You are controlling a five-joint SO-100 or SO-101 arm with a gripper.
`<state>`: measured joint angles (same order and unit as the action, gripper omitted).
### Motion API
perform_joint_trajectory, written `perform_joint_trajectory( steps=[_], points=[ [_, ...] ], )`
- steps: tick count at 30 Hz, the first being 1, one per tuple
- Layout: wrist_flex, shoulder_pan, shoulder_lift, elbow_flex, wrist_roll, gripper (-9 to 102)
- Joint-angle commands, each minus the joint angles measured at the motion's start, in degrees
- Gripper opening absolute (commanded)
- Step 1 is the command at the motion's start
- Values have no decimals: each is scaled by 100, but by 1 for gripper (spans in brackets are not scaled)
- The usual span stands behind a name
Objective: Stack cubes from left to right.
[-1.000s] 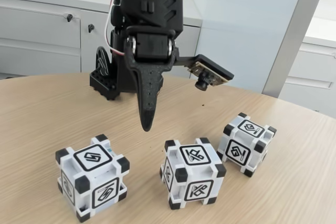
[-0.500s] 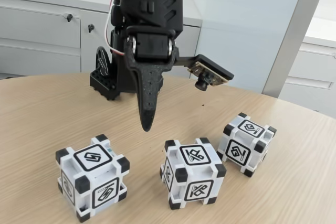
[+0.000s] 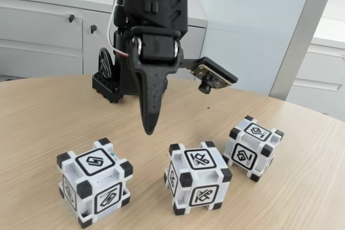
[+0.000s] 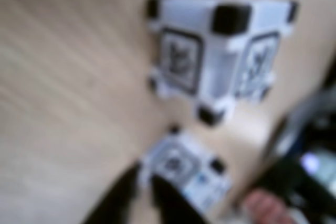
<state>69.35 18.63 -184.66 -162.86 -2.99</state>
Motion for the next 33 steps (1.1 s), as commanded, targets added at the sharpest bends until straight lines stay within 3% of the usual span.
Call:
perform_joint_trajectory(
  steps=[1,10,17,22,33],
  points=[
    [18,-35,-360,202,-158,0],
    [18,-114,-343,1784,633,1],
    [70,-1160,-44,2883,1090,2],
    [97,-1872,1283,3744,1248,4],
    [123,-2628,5317,6179,905,23]
  ],
)
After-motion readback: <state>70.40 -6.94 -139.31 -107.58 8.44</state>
